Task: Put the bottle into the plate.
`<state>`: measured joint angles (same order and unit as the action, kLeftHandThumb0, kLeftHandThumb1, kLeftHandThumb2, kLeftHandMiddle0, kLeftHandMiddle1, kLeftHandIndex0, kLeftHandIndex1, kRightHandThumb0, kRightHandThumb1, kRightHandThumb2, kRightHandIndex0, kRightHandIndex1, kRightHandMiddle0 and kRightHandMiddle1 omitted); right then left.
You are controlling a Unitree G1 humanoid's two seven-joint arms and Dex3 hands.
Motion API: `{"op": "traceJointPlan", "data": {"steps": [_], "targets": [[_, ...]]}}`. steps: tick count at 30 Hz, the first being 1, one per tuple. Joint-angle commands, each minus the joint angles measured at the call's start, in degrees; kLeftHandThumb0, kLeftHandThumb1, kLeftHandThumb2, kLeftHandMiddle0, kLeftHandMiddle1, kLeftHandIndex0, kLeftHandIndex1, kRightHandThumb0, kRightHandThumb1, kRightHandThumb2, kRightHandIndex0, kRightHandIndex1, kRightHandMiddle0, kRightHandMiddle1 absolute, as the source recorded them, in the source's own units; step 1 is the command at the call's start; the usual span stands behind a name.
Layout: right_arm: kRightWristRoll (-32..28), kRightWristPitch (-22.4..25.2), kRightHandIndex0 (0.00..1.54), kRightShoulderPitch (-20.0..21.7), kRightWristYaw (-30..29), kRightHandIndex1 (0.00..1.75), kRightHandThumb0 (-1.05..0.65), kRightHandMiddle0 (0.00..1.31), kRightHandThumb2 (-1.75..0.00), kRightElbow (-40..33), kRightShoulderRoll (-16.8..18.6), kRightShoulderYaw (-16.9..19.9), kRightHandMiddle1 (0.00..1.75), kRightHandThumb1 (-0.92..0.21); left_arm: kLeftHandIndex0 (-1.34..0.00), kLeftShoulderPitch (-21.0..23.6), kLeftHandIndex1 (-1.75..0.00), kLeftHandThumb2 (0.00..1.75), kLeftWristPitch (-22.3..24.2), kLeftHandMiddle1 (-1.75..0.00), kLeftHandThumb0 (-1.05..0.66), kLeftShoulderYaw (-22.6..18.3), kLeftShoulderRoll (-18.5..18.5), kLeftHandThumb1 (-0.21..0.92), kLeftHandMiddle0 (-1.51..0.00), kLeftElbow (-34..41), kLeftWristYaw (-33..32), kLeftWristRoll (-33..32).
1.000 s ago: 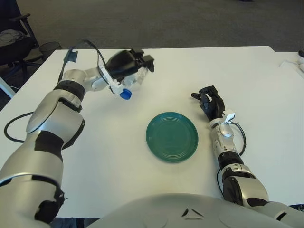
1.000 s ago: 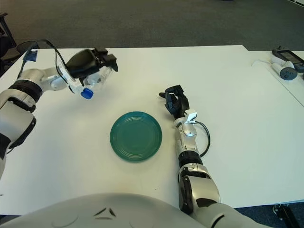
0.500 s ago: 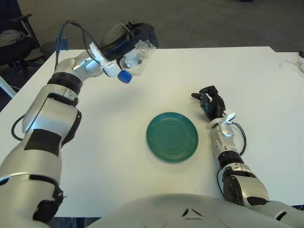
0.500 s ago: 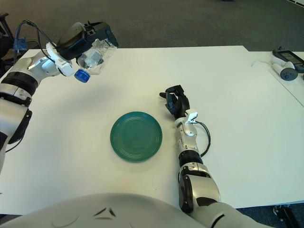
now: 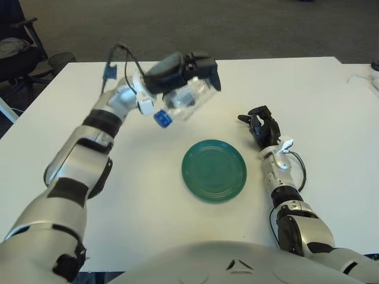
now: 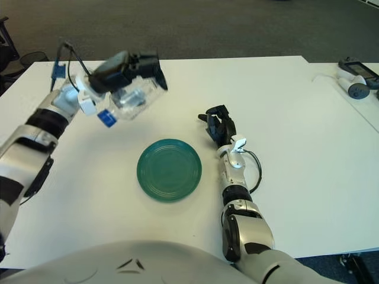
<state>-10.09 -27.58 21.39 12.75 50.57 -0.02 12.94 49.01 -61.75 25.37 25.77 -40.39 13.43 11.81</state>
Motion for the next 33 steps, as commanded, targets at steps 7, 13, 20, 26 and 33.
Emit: {"op": "traceJointPlan", "data": {"steps": [7, 13, 20, 26, 33], "targets": [[-0.3, 6.2, 0.33, -6.1, -1.2, 1.00, -0.35, 0.19, -0.52, 8.4, 1.5, 0.5, 1.75, -0.92, -0.64, -4.0, -1.75, 1.67, 1.3, -1.64, 0.00, 1.1, 0.7, -0.02, -0.89, 7.8, 10.3, 0.5], [-0.2, 4.0, 0.33, -6.4, -0.6, 1.02, -0.35, 0.20, -0.51, 8.6, 2.1, 0.4, 1.74, -0.92, -0.64, -2.9, -1.75, 1.67, 2.9, -1.65, 0.00, 2.0, -0.5, -0.02, -0.89, 8.8, 14.0, 3.1], [0.0, 1.9, 0.34, -6.6, -0.4, 1.04, -0.35, 0.22, -0.52, 8.7, 2.3, 0.0, 1.73, -0.91, -0.64, -1.8, -1.75, 1.68, 0.3, -1.69, 0.00, 2.0, -2.6, -0.02, -0.88, 4.6, 12.2, 9.4], [-0.2, 0.8, 0.35, -7.2, -0.7, 1.06, -0.35, 0.23, -0.53, 7.7, 2.7, 0.1, 1.72, -0.90, -0.67, -1.8, -1.75, 1.72, -3.9, -1.69, 0.00, 1.4, -3.8, -0.06, -0.90, 0.3, 5.8, 17.8], [0.4, 0.0, 0.35, -7.6, -2.1, 1.06, -0.35, 0.24, -0.53, 7.1, 3.1, -0.5, 1.71, -0.89, -0.70, -1.1, -1.75, 1.74, -7.8, -1.69, 0.00, 0.9, -4.2, -0.08, -0.90, -2.6, -4.9, 27.6]]}}
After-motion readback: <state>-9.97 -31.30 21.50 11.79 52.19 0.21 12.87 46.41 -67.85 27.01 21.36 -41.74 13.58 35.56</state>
